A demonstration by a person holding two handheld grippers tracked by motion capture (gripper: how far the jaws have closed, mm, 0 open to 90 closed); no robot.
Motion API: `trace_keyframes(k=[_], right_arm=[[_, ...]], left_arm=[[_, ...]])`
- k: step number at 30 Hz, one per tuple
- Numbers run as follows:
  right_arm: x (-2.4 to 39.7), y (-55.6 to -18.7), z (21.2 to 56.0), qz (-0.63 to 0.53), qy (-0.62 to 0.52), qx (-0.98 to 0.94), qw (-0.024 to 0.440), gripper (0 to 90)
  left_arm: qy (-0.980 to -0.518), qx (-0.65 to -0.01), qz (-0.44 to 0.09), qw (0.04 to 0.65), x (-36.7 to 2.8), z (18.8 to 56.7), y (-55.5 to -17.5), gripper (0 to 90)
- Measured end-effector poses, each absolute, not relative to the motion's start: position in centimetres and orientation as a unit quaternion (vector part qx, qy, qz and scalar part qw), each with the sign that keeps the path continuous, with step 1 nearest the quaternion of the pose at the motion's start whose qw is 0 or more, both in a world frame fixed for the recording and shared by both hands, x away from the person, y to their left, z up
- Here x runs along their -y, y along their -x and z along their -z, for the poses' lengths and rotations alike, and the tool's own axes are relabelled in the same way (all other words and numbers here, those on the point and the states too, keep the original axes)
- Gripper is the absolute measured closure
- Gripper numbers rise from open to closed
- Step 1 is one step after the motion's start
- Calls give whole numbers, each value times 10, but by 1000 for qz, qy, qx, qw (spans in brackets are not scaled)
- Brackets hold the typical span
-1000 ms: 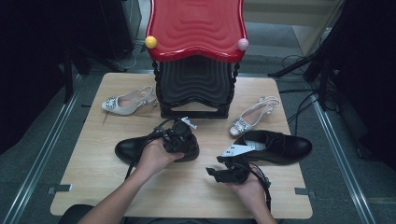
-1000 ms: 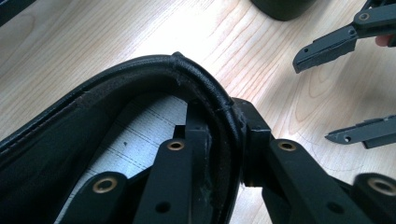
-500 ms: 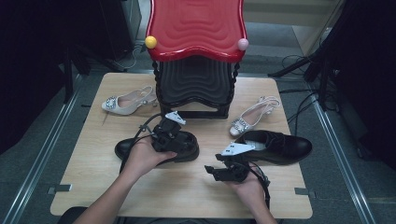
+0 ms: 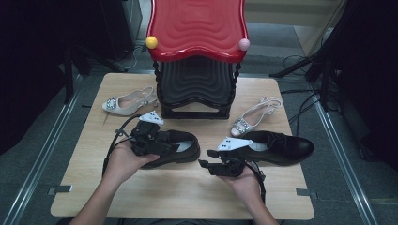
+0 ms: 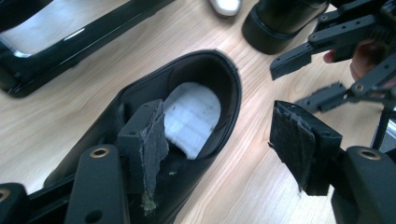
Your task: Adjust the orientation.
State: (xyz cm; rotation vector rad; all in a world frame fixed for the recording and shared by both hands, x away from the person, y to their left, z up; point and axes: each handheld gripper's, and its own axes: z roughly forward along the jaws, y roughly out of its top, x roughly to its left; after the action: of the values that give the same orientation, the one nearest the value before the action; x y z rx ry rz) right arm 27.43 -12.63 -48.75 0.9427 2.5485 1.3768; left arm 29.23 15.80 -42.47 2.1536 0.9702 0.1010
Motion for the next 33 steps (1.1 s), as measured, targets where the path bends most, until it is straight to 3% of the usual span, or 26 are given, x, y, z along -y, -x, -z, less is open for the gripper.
trace_keyframes(k=[11,14,33], right_arm=[[113,-286,472,-468,-294,-833,40,847],[108,-291,466,-474,-288,-831,43,896],[40,-321,483,-414,-248,-876,21,900]], left_arm=[[-829,-410,-57,376,-195,435,-278,349],[-825,-415,-68,378,-204,437,-274,349],[-806,-447,-73,380,-233,449,-266,344]])
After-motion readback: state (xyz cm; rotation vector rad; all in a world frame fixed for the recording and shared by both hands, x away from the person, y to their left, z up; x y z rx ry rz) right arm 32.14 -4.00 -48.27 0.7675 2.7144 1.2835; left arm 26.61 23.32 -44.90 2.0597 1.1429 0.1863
